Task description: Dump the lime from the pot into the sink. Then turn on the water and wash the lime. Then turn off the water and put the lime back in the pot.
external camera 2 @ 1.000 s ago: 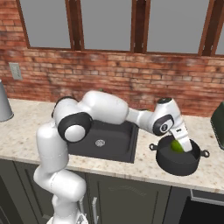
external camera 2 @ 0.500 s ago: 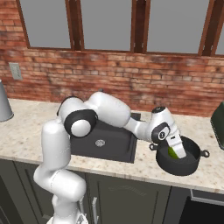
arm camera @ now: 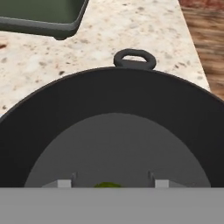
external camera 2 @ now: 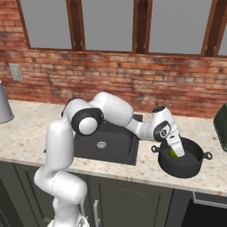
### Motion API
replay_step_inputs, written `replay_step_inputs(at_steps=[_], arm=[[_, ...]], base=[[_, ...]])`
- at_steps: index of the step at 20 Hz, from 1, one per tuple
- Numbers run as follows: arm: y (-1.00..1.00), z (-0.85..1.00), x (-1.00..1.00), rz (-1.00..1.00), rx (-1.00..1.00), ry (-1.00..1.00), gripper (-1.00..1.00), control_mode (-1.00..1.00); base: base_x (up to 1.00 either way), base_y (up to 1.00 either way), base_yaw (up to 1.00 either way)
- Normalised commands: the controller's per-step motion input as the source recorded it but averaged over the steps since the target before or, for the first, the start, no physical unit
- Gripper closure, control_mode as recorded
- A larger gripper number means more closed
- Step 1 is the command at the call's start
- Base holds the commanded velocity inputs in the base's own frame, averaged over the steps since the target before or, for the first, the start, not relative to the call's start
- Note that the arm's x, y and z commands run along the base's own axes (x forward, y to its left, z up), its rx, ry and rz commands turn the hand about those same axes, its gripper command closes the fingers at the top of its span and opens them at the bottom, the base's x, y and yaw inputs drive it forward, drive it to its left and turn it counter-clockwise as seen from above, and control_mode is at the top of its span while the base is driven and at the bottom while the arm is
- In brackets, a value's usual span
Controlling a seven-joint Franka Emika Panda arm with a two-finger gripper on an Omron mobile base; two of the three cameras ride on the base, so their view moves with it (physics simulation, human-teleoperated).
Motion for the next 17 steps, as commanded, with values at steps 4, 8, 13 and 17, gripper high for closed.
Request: replay_step_inputs(at_steps=[4,8,13,17], arm=[[-0.07,0.0,0.13,-0.02,0.0,0.0,-1.0,-1.0],[-0.13,0.0,0.02,-0.01,0.0,0.0,-1.0,-1.0],[-0.15,0.48,-0.43,0.0,0.01,0.0,-1.0,-1.0],[-0.04,0.72,-0.62,0.0,0.05,0.0,-1.0,-1.0]], base=[[0.0,0.0,0.0],[0.0,0.0,0.0],[0.0,0.0,0.0],[0.0,0.0,0.0]])
